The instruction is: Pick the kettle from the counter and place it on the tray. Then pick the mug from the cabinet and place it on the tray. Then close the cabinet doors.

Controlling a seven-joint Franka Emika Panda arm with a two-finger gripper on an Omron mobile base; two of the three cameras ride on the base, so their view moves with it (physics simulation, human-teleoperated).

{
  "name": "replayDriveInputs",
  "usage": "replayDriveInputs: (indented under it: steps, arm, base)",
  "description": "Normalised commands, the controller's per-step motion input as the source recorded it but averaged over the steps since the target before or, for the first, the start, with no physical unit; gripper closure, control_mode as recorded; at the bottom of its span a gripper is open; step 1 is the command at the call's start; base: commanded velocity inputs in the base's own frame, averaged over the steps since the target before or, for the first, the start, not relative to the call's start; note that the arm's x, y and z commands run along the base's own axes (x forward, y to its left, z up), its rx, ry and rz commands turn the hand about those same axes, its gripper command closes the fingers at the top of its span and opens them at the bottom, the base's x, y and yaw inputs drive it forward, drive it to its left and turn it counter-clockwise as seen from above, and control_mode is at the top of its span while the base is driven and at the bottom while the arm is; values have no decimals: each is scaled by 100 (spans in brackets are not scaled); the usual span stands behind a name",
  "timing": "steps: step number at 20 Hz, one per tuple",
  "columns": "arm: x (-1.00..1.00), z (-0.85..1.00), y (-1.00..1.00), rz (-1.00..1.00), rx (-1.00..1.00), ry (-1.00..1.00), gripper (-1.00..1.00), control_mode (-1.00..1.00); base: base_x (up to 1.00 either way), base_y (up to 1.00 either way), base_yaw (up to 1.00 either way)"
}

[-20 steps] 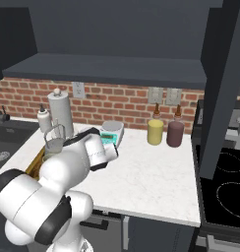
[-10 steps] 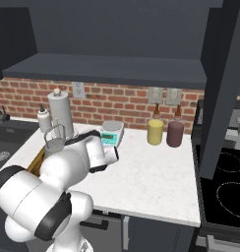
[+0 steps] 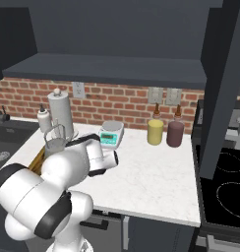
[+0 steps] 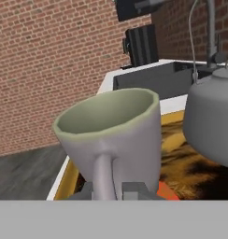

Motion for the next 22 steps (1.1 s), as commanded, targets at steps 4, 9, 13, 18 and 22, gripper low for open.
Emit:
replayDriveInputs:
  steps: [4, 9, 13, 18, 22]
  arm:
    - [11, -6, 0, 0, 0, 0, 100, -100]
    - [13, -10, 0, 0, 1, -1, 100, -100]
    - [12, -7, 0, 0, 2, -2, 100, -100]
    - [9, -6, 0, 0, 1, -1, 100, -100]
    - [2, -4, 0, 0, 0, 0, 100, -100]
  base:
    - [0, 0, 0]
    - [0, 0, 0]
    - [0, 0, 0]
    - [0, 0, 0]
    - [0, 0, 0]
